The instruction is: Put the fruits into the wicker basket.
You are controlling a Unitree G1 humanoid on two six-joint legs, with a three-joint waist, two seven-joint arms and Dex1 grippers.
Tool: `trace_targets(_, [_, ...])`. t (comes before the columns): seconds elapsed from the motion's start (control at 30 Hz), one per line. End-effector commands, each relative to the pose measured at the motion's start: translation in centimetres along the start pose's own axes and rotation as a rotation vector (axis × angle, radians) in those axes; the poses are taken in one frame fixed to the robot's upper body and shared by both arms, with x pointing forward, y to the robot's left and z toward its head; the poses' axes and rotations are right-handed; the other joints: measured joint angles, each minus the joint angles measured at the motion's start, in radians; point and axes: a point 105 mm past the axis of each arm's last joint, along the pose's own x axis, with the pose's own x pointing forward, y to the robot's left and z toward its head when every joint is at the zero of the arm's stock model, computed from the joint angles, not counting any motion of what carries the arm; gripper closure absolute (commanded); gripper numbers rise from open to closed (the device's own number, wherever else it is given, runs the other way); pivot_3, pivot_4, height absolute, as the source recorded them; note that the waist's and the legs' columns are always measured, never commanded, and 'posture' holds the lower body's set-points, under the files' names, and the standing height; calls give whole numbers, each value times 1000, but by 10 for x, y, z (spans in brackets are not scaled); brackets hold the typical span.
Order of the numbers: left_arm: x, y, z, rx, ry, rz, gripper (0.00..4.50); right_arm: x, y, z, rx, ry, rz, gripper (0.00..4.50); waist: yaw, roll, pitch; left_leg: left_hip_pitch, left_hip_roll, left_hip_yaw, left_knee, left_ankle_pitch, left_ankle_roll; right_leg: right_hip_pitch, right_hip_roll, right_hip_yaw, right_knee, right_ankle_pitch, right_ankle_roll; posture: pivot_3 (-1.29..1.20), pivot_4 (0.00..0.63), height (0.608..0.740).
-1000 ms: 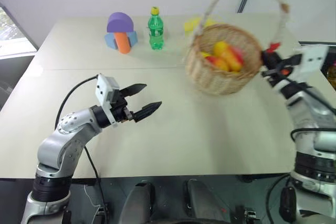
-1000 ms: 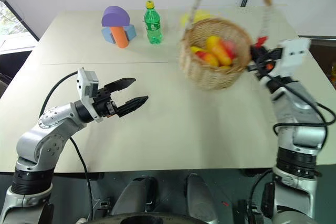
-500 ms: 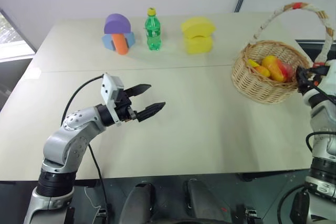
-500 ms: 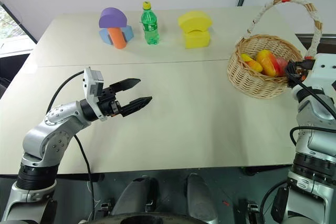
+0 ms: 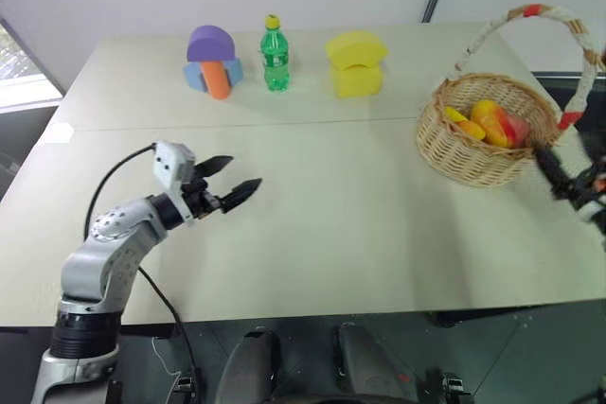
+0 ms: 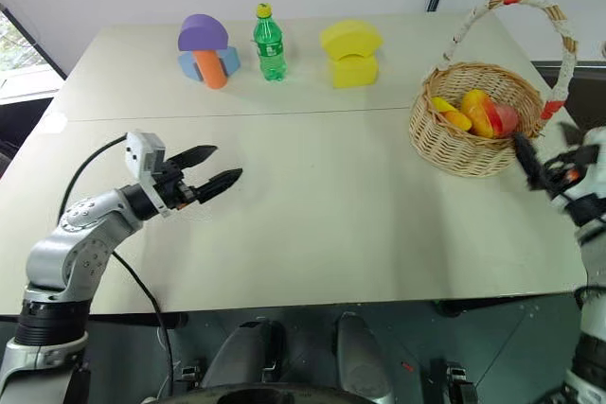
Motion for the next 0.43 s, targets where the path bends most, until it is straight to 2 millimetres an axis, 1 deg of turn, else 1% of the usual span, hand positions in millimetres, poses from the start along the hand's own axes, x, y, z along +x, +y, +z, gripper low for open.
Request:
trace_targets(0.03, [-9, 11, 2, 34, -12, 63, 0, 8, 52, 14, -26, -31, 255, 1056, 1, 0, 0, 0, 0, 0, 0, 0, 0, 0, 0, 0, 0, 0, 0, 0, 150, 740])
trace_targets(0.1, [-13, 14, -4, 22, -3, 89, 0, 15, 72, 8, -16, -18, 324, 1056, 0, 0, 0, 0, 0, 0, 0, 0, 0, 0, 0, 0, 0, 0, 0, 0, 150, 740])
trace_targets(0.27, [-24, 17, -16, 10, 10, 141, 0, 33, 98, -7, 9, -8, 393, 1056, 8, 0, 0, -1, 0, -1, 0, 0, 0, 0, -2, 0, -1, 0, 0, 0, 150, 740])
trace_targets(0.33, [-29, 19, -18, 12, 8, 163, 0, 38, 102, -12, 19, -1, 411, 1056, 12, 0, 0, -2, 0, -2, 0, 0, 0, 0, -2, -1, -2, 0, 0, 0, 150, 740])
trace_targets(0.43, [-34, 19, -20, 20, 6, 176, 0, 43, 100, -19, 27, 6, 411, 1056, 11, -1, 0, -2, -1, -3, 0, 0, 0, 0, -3, -1, -2, 0, 0, 0, 150, 740])
